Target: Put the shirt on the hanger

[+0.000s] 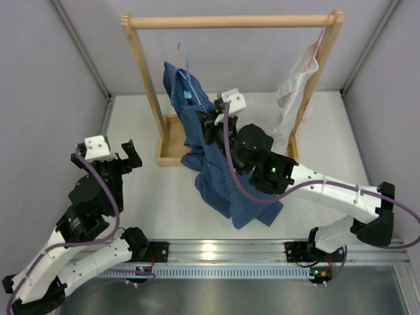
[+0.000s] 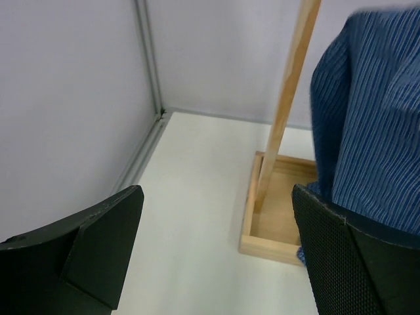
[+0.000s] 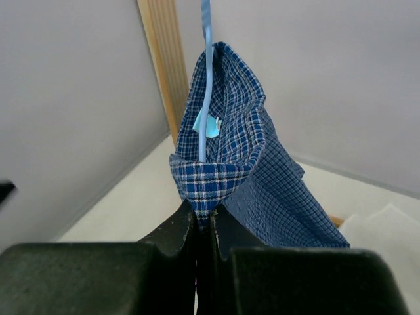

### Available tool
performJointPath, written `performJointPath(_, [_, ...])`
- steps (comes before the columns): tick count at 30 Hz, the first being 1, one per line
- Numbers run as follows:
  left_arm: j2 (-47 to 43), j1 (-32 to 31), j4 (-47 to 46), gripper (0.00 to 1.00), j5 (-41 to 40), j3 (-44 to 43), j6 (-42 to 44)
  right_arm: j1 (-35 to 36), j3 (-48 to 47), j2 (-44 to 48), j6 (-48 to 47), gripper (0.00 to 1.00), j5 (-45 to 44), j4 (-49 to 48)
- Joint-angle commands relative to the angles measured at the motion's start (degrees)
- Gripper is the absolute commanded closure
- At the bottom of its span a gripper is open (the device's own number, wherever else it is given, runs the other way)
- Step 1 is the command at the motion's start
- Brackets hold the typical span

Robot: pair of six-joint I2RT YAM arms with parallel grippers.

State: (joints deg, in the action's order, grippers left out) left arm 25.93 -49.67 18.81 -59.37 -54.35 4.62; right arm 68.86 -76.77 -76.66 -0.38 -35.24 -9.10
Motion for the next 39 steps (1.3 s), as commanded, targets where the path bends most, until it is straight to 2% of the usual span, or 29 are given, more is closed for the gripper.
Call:
performJointPath(1, [5.5, 2.0, 1.7, 0.02, -6.5, -2.4, -1.6, 1.5, -15.4, -5.7, 0.8, 1.0, -9.6, -2.9])
performJointPath(5, [5.9, 7.3, 2.0, 0.02, -2.1, -2.5, -3.5, 0.9, -31.4, -15.4, 0.9, 1.0, -12.3, 6.7])
performJointPath(6, [7.4, 9.0, 3.1, 0.02, -1.5, -2.7, -3.7, 0.7, -38.7, -19.7, -1.1, 1.0, -12.4, 8.8])
performJointPath(8, [9.9, 11.2, 4.6, 0.02, 2.0, -3.6, -4.4, -1.1, -45.5, -23.4, -0.7, 1.0, -11.1, 16.3])
performJointPath(9, [12.6, 14.7, 6.2, 0.02, 4.0, -3.9, -6.5, -2.0, -50.8, -26.3, 0.4, 1.0, -9.8, 18.3])
performJointPath(11, [14.4, 20.0, 6.9, 0.02, 12.7, -4.4, -9.1, -4.2, -54.3, -28.2, 3.5, 1.0, -6.9, 22.8])
performJointPath(12, [15.2, 25.8, 6.2, 0.02, 15.8, -4.0, -9.8, -4.6, -55.0, -28.9, 4.3, 1.0, -5.8, 22.9])
performJointPath(14, [15.5, 32.0, 5.7, 0.02, 25.0, -3.6, -12.4, -5.8, -55.2, -29.3, 5.6, 1.0, -3.2, 23.8])
performJointPath(15, [15.7, 37.1, 5.8, 0.02, 27.1, -3.2, -13.3, -6.3, -55.2, -29.9, 6.6, 1.0, -2.3, 24.2])
performJointPath(18, [16.4, 42.8, 7.0, 0.02, 30.4, -2.6, -17.1, -9.4, -52.1, -29.4, 10.0, 1.0, 3.1, 25.2])
performJointPath(22, [15.7, 44.7, 9.2, 0.02, 32.5, 0.0, -19.3, -13.5, -46.9, -26.8, 12.1, 1.0, 6.5, 25.2])
performJointPath(30, [10.1, 44.7, 11.7, 0.02, 39.1, 6.3, -21.0, -14.2, -33.7, -18.6, 12.5, 1.0, 10.4, 19.9])
performJointPath(31, [9.8, 44.7, 11.8, 0.02, 39.5, 7.0, -21.1, -14.2, -33.5, -18.3, 12.6, 0.9, 11.1, 19.9])
performJointPath(32, [9.6, 44.7, 11.8, 0.02, 39.7, 7.5, -21.1, -14.2, -33.2, -17.9, 12.6, 0.5, 12.6, 20.1])
performJointPath(33, [9.1, 44.7, 11.7, 0.02, 39.4, 7.6, -21.2, -14.1, -32.8, -16.6, 12.8, 0.26, 13.4, 20.6])
performJointPath(35, [8.3, 44.7, 11.6, 0.02, 37.8, 7.6, -21.4, -14.1, -31.1, -13.4, 12.5, 0.01, 16.0, 22.3])
performJointPath(39, [6.3, 44.7, 10.9, 0.02, 37.3, 8.7, -21.8, -13.8, -24.2, -4.4, 10.4, 0.01, 20.7, 26.0])
